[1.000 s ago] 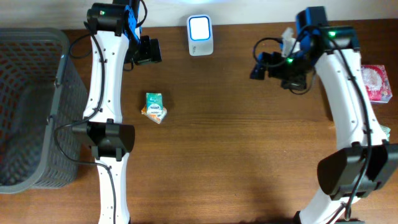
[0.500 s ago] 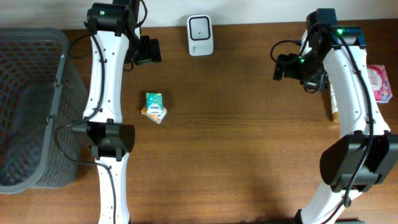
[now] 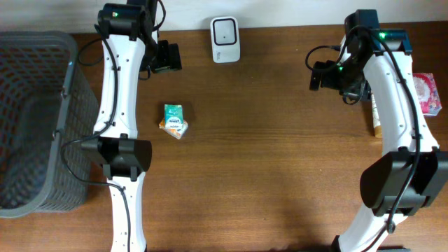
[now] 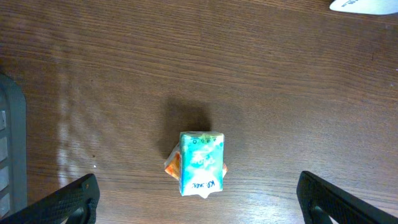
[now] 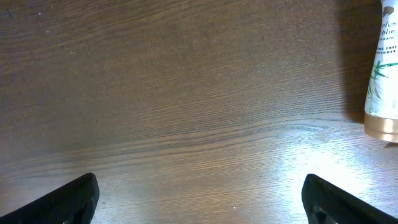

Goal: Scan the item barcode

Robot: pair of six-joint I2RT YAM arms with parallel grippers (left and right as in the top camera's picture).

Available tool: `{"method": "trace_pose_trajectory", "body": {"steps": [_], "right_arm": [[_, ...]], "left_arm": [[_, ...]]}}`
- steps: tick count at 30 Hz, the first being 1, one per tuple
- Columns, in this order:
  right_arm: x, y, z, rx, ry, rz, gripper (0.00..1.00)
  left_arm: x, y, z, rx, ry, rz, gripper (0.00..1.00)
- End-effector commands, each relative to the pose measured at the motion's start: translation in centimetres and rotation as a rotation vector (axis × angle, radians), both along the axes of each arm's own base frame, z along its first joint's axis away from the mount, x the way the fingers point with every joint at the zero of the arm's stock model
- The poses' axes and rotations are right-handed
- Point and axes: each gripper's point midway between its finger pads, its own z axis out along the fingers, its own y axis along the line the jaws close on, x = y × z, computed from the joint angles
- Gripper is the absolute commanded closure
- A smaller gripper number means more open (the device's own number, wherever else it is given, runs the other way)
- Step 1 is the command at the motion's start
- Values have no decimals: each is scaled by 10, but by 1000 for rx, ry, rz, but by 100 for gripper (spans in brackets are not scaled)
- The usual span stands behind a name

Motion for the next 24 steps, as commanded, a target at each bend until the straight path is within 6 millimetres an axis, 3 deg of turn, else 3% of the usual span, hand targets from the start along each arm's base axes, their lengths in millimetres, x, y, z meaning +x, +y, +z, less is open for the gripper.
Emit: {"method": "trace_pose_trajectory", "body": {"steps": [1,4,7,9,12,17,19,22,24], "right_arm": [[-2,-2,-5,-13,18,4,1],[-2,-2,-5,-13,18,4,1],[-2,-2,-5,-13,18,4,1],[-2,-2,-6,-13,19,4,1],[-2,-2,-6,-13,19,4,1],[-2,-2,-6,-13,19,4,1],[-2,-2,-6,-13,19,4,1],[-2,-2,-5,-13,18,4,1],[-2,-2,-6,-13,19,4,1]], "left_arm": [[0,-8,3,-40,-6,-19,1],[-2,-19,4,-112,5,-13,1],[-10,-59,12,-340,35,-96,1],[-13,-71,17,-389,32,-159,1],[-18,-87,17,-370,27,-242,1],[-28,-108,18,-177,-9,-311,1],[-32,-109,32,-117,-51,-323,1],[-45,-105,71,-118,-130,-329,1],[-59,-95,88,-95,-146,-320,1]]}}
